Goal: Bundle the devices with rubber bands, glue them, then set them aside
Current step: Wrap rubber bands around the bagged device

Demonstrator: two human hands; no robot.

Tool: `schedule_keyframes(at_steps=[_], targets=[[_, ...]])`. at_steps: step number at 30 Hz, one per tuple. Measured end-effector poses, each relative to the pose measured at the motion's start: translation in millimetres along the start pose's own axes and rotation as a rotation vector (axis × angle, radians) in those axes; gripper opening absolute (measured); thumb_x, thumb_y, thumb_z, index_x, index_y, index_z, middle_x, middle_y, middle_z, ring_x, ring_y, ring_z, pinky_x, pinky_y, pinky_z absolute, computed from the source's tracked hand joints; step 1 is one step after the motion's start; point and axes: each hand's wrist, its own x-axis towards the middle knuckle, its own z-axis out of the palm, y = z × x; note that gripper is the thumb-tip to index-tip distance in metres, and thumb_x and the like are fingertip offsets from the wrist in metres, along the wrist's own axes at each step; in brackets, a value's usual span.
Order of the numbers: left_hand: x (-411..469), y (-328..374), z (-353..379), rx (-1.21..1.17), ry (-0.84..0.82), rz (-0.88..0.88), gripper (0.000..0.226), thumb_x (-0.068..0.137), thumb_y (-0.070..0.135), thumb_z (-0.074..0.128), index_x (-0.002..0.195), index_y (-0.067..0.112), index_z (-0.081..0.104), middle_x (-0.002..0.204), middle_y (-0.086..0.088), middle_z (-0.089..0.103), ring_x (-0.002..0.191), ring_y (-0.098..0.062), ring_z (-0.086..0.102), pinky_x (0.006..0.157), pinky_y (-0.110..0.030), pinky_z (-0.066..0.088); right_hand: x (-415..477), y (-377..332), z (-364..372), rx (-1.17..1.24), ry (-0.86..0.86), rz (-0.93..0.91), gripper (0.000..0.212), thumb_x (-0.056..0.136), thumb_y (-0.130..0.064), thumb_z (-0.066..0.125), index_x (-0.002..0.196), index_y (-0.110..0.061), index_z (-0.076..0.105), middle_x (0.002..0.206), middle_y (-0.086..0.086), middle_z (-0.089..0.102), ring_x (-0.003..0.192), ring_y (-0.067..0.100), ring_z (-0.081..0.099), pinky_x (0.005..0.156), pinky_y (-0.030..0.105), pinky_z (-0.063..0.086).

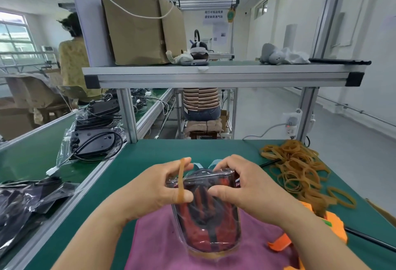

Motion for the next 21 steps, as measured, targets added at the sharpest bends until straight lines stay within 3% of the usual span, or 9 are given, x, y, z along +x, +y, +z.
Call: schedule_keyframes(at_steps=[3, 6, 8, 9, 11, 13, 18, 21], targets=[[3, -1, 4, -0.063, 0.0, -0.018, 0.08, 0.071, 0.028, 0.084, 0.143, 0.029, 0.049, 0.13, 0.026, 0.061, 0.118, 0.008, 0.057, 0.091, -0.011, 0.048, -4, -2, -3, -0.006, -0.005, 0.024, 0.03, 0.077, -0.049, 0.075, 0.099, -0.036, 0.059, 0.101, -0.015, 0.058, 0.088, 0.001, 0.057, 0.084, 0.03, 0.051], [6, 5, 9, -0.038, 0.008, -0.011, 0.073, 0.064, 0.037, 0.082, 0.132, 0.039, 0.056, 0.126, 0.031, 0.061, 0.112, 0.008, 0.061, 0.088, -0.012, 0.049, -5, -8, -15, -0.095, -0.049, 0.037, 0.04, 0.074, -0.051, 0.077, 0.106, -0.039, 0.057, 0.106, -0.019, 0.054, 0.095, -0.004, 0.054, 0.084, 0.016, 0.045], [9, 11, 14, -0.001, 0.002, -0.001, 0.068, 0.06, 0.043, 0.08, 0.125, 0.044, 0.06, 0.126, 0.032, 0.06, 0.109, 0.01, 0.061, 0.091, -0.016, 0.047, -3, -19, -21, -0.145, 0.023, -0.081, 0.043, 0.079, -0.049, 0.072, 0.118, -0.042, 0.055, 0.114, -0.025, 0.049, 0.107, -0.01, 0.046, 0.088, 0.005, 0.036], [11, 13, 16, 0.018, -0.012, 0.005, 0.066, 0.06, 0.044, 0.079, 0.124, 0.042, 0.062, 0.123, 0.03, 0.063, 0.106, 0.01, 0.062, 0.09, -0.018, 0.047, -1, -27, -22, -0.154, 0.055, -0.163, 0.035, 0.086, -0.042, 0.067, 0.119, -0.039, 0.057, 0.115, -0.023, 0.049, 0.109, -0.01, 0.045, 0.089, 0.004, 0.034], [14, 16, 19, 0.042, -0.044, 0.021, 0.054, 0.064, 0.043, 0.078, 0.116, 0.038, 0.067, 0.105, 0.021, 0.071, 0.091, 0.007, 0.065, 0.082, -0.019, 0.047, 7, -41, -20, -0.219, 0.002, -0.275, 0.022, 0.096, -0.019, 0.056, 0.112, -0.031, 0.066, 0.112, -0.013, 0.053, 0.107, 0.0, 0.049, 0.09, 0.012, 0.037], [14, 18, 19, 0.054, -0.057, 0.031, 0.045, 0.066, 0.04, 0.078, 0.111, 0.041, 0.068, 0.099, 0.017, 0.073, 0.085, 0.004, 0.065, 0.077, -0.018, 0.048, 17, -46, -18, -0.294, -0.086, -0.282, 0.034, 0.095, -0.002, 0.05, 0.108, -0.025, 0.071, 0.109, -0.005, 0.053, 0.105, 0.009, 0.051, 0.093, 0.024, 0.04], [15, 14, 17, -0.012, -0.07, 0.016, 0.04, 0.067, 0.036, 0.079, 0.106, 0.036, 0.072, 0.096, 0.005, 0.074, 0.083, -0.007, 0.066, 0.086, -0.031, 0.053, 36, -45, -20, -0.334, -0.189, -0.298, 0.024, 0.091, -0.005, 0.062, 0.098, -0.025, 0.075, 0.106, -0.007, 0.048, 0.101, 0.005, 0.046, 0.083, 0.012, 0.037], [15, 11, 17, 0.005, -0.049, 0.015, 0.042, 0.066, 0.04, 0.079, 0.108, 0.037, 0.071, 0.1, 0.008, 0.075, 0.091, -0.008, 0.068, 0.093, -0.034, 0.053, 44, -46, -19, -0.474, -0.251, -0.32, 0.029, 0.088, 0.001, 0.058, 0.091, -0.026, 0.069, 0.108, -0.007, 0.042, 0.103, 0.008, 0.041, 0.088, 0.028, 0.042]])
